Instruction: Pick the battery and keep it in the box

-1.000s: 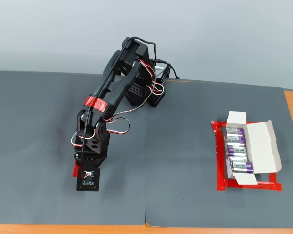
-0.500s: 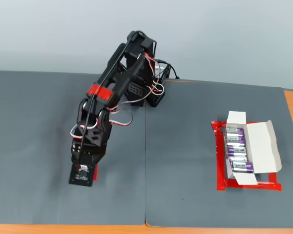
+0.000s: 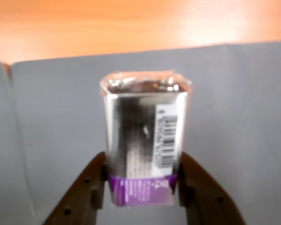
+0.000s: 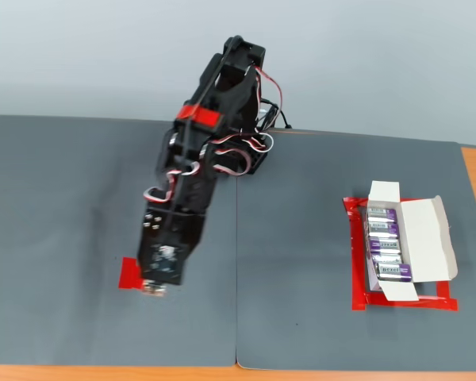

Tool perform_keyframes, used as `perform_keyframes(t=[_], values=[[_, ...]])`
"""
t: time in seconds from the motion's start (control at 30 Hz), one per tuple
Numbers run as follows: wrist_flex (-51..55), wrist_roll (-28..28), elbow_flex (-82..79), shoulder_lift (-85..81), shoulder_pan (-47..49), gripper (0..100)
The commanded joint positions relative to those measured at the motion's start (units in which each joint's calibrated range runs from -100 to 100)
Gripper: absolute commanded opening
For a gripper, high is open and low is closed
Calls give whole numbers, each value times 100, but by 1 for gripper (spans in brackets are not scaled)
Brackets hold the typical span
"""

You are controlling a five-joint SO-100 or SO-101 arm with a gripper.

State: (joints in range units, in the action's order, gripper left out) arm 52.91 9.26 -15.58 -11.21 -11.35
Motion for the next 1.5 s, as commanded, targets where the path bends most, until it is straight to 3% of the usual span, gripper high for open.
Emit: perform_keyframes(t=[0.0,1.13,1.47], values=[[31,-27,197,-553,303,2],[-47,-27,124,-706,4518,2],[-47,-27,188,-197,5361,2]])
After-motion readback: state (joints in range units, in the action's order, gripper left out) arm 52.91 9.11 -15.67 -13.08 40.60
